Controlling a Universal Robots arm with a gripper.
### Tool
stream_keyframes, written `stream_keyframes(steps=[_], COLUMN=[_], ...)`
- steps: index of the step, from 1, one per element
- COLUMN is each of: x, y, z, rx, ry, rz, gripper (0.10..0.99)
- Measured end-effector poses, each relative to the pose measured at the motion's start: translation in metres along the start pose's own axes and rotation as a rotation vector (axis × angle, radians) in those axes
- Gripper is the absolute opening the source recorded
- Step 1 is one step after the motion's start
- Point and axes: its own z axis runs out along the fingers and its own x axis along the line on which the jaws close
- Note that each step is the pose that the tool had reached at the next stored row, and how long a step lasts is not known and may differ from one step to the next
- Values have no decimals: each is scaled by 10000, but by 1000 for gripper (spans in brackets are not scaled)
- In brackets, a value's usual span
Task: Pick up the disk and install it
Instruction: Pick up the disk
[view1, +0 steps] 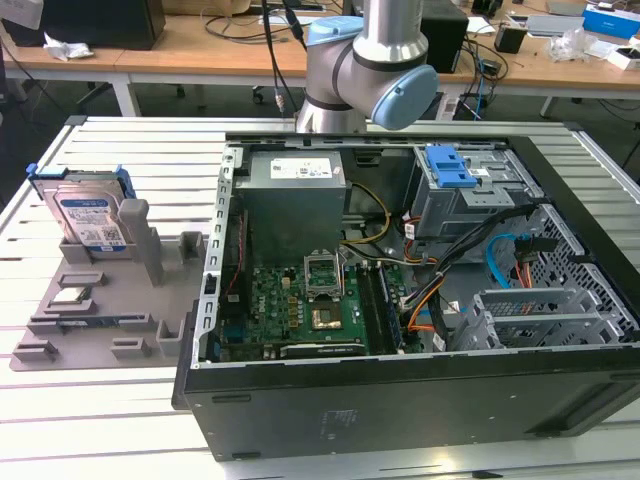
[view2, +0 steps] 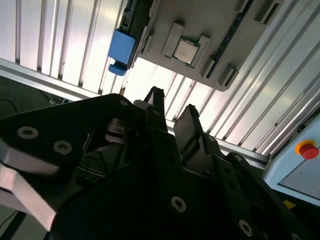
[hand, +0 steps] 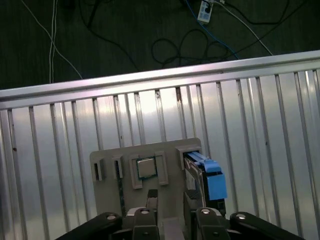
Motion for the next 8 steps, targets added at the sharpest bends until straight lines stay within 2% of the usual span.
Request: stream_keyframes(steps=[2, 4, 6, 8], x=[0, 0, 0, 0], y=[0, 0, 0, 0], z=[0, 0, 0, 0], rx=[0, 0, 0, 0], ry=[0, 0, 0, 1], rz=[0, 0, 0, 0], gripper=[475, 475, 600, 600])
